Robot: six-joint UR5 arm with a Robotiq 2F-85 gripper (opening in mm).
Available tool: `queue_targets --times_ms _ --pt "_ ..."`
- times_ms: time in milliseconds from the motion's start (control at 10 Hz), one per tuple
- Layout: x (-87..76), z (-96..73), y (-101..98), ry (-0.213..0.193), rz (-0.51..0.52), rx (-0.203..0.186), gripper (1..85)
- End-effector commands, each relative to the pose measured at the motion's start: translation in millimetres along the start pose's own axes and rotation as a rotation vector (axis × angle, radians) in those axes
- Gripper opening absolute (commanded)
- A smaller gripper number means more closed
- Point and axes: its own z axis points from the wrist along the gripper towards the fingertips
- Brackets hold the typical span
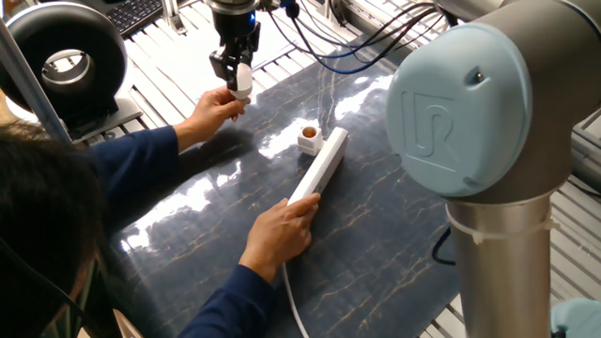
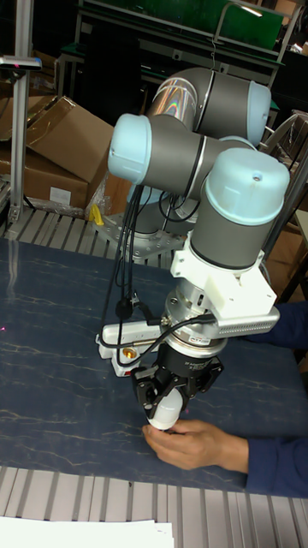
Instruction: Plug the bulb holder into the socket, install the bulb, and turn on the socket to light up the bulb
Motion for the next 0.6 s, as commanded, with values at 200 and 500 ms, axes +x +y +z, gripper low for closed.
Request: queue_targets --times_ms 200,500 --pt "11.1 -2.7 3.9 0.038 -0.004 -0.017 1.3" --pt "22.2 -9.9 -0.3 0.062 -0.088 0.008 1.3"
